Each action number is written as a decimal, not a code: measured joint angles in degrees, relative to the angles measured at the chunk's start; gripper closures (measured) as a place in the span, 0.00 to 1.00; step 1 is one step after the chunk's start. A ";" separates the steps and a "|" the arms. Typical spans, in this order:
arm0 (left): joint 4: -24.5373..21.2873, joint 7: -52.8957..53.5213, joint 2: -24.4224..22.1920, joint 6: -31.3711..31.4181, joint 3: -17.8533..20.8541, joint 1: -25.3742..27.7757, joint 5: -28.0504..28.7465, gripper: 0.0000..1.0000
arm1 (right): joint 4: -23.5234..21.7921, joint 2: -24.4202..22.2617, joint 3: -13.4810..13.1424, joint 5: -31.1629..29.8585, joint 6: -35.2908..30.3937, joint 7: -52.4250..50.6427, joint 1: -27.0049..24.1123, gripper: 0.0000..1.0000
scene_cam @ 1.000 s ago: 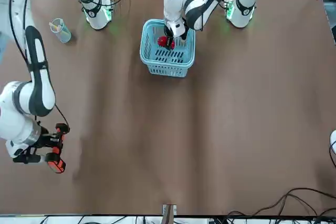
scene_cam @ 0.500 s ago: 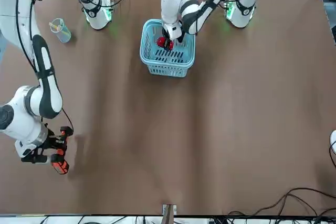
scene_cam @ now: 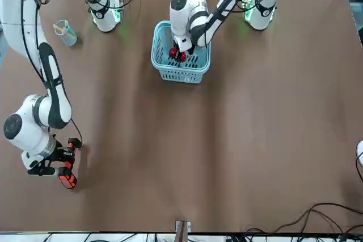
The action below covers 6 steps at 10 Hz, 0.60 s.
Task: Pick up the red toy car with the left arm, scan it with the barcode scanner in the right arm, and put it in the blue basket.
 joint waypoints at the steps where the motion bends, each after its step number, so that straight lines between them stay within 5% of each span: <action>1: 0.41 -0.01 0.48 0.00 0.23 -0.21 0.66 0.51 | 0.01 0.55 0.03 0.00 1.14 0.04 0.01 0.63; 6: 1.47 -0.02 1.61 -0.02 0.91 -0.22 1.91 0.51 | 0.00 0.75 0.02 0.00 1.28 0.06 0.00 0.62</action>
